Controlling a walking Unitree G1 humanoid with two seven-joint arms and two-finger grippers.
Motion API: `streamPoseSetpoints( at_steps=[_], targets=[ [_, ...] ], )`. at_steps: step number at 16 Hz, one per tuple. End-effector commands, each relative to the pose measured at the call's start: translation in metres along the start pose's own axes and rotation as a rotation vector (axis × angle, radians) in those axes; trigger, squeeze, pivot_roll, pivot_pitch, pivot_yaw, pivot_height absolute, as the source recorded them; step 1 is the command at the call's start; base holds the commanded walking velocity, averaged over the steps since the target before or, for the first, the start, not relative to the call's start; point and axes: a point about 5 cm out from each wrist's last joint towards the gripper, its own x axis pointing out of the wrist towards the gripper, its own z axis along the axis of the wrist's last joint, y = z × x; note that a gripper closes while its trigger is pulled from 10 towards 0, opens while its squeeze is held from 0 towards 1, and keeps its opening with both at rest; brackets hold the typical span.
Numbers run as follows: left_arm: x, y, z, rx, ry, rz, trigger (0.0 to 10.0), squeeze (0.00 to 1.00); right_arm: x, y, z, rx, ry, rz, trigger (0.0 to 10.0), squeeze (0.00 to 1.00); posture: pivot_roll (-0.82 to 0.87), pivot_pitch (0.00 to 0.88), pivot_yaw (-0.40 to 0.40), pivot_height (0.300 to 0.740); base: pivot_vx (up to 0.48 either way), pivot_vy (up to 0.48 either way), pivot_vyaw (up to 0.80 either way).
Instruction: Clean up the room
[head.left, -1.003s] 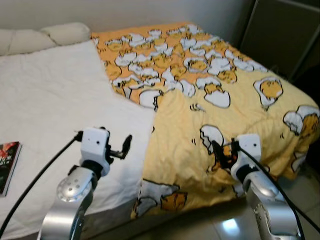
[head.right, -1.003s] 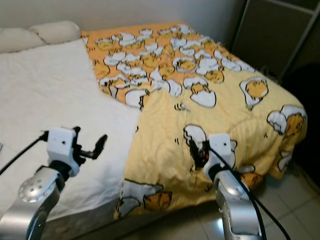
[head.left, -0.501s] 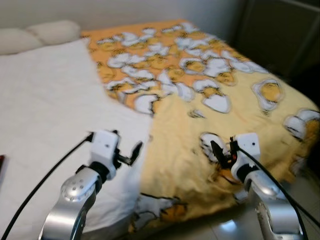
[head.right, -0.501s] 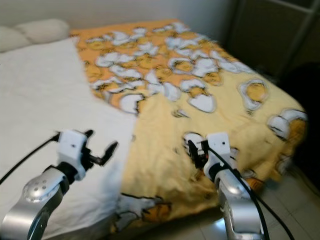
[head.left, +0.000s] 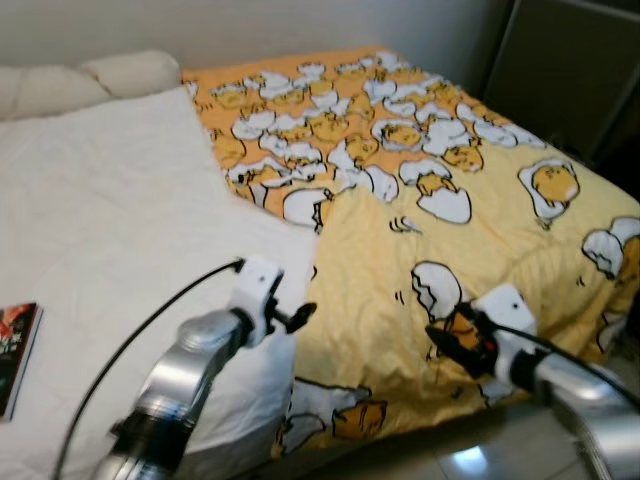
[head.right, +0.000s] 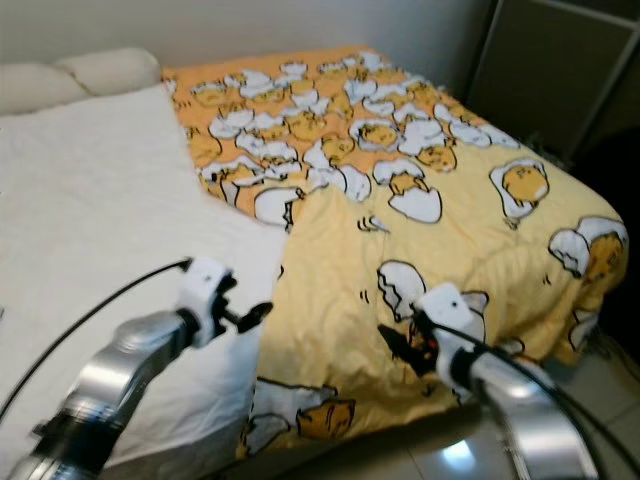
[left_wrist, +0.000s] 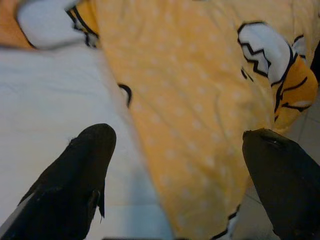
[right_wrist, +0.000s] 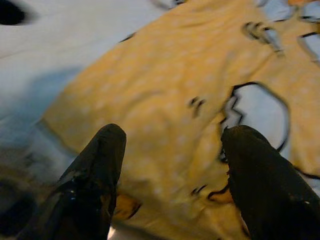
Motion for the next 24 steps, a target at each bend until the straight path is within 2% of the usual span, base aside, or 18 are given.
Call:
streamPoseSetpoints(
  at_steps=[1,2,3,4,5,6,9,24],
  targets=[
    [0.006,0.002,-0.004,-0.006,0.022,0.012,10.0,1.00,-0.002,0.006,0.002,-0.011,0.004,0.067,10.0,0.00,-0.21,0.000,0.050,0.740,0.000,0.000,0.00],
    [0.016,0.000,-0.009,-0.026,0.049,0.001,10.0,1.00,-0.008,0.008,0.000,-0.023,0.032,0.116,10.0,0.79,-0.24,0.000,0.048,0.740,0.000,0.000,0.00],
    [0.024,-0.001,-0.013,-0.050,0.071,0.005,10.0,1.00,-0.014,0.010,0.000,-0.019,0.047,0.153,10.0,1.00,-0.26,0.000,0.051,0.740,0.000,0.000,0.00],
    [0.026,-0.001,-0.015,-0.059,0.078,0.011,10.0,1.00,-0.016,0.011,0.001,-0.016,0.050,0.163,10.0,1.00,-0.26,0.000,0.051,0.740,0.000,0.000,0.00],
    [0.034,0.003,-0.022,-0.063,0.124,0.064,10.0,0.44,-0.025,0.012,0.002,-0.015,0.053,0.179,10.0,1.00,-0.29,0.000,0.050,0.740,0.000,0.000,0.00],
    [0.036,0.006,-0.027,-0.040,0.150,0.106,10.0,0.00,-0.030,0.013,0.003,-0.021,0.053,0.169,10.0,1.00,-0.31,0.022,0.045,0.740,0.000,0.000,0.00],
    [0.036,0.009,-0.040,0.009,0.214,0.169,10.0,0.00,-0.038,0.018,0.007,-0.016,0.050,0.166,10.0,1.00,-0.34,0.050,0.042,0.740,0.000,0.000,0.00],
    [0.036,0.009,-0.040,0.009,0.214,0.169,10.0,0.00,-0.038,0.018,0.007,-0.016,0.050,0.166,10.0,1.00,-0.34,0.050,0.042,0.740,0.000,0.000,0.00]
  ],
)
